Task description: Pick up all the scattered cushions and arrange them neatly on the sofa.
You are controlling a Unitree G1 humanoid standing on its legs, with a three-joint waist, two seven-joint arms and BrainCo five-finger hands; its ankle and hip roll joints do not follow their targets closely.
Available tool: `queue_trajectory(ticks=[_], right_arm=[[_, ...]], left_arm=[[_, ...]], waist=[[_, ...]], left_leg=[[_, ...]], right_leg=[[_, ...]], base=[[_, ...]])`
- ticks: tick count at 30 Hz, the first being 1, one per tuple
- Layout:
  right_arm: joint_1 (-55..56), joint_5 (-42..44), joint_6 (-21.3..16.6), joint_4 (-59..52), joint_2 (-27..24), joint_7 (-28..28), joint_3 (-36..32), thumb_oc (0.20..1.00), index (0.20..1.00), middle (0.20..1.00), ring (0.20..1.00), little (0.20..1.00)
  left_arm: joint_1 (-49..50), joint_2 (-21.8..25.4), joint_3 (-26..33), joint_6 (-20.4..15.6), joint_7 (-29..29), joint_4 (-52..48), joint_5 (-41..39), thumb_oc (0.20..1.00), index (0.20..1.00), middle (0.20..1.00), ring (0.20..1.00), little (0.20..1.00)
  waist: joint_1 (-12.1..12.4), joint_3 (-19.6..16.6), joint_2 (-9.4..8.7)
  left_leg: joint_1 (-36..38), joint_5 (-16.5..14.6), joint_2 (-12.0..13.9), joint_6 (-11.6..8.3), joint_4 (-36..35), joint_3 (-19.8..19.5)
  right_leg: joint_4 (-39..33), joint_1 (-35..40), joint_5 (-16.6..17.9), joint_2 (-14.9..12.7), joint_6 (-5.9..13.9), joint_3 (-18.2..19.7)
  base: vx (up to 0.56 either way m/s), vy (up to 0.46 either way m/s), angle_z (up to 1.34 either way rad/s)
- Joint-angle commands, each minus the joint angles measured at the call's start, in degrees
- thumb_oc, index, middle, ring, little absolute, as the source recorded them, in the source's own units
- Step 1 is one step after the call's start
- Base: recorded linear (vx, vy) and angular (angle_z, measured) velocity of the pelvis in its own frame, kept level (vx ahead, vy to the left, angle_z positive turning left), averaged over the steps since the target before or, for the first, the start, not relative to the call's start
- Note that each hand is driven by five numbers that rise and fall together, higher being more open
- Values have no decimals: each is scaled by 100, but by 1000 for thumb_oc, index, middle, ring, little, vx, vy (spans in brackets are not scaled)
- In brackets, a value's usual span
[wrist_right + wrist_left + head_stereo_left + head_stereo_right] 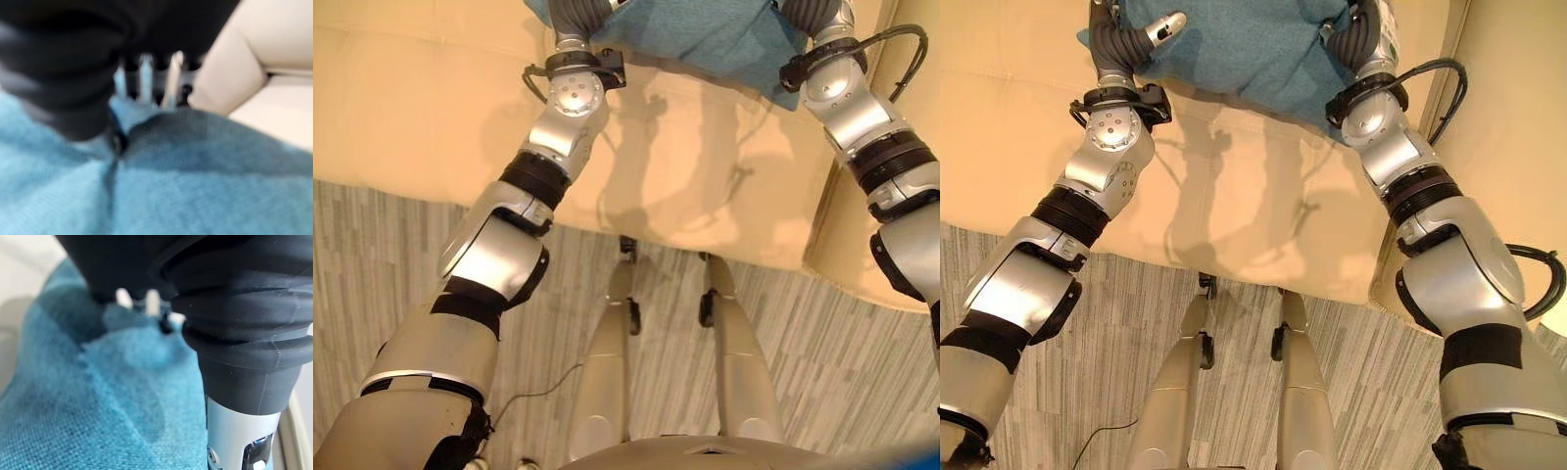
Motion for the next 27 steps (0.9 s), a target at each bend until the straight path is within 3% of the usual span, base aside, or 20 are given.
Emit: queue_trajectory(ticks=[1,27], right_arm=[[-1526,54,-307,31,-504,-264,85,200,200,200,200,200],[-2063,-36,-238,292,-855,-39,767,200,200,200,200,200]], left_arm=[[-934,-222,-217,-429,-446,-288,36,1000,1000,1000,1000,1000],[-846,-177,-382,-446,-556,-403,-82,1000,1000,1000,1000,1000]], waist=[[-88,-66,-138],[-94,0,-239]], left_leg=[[518,-272,-223,-311,-105,-156],[667,-250,-174,-365,-105,-156]], right_leg=[[-528,619,69,84,555,-61],[-555,810,54,115,540,-160]], base=[[0,0,0],[-1,-5,0]])
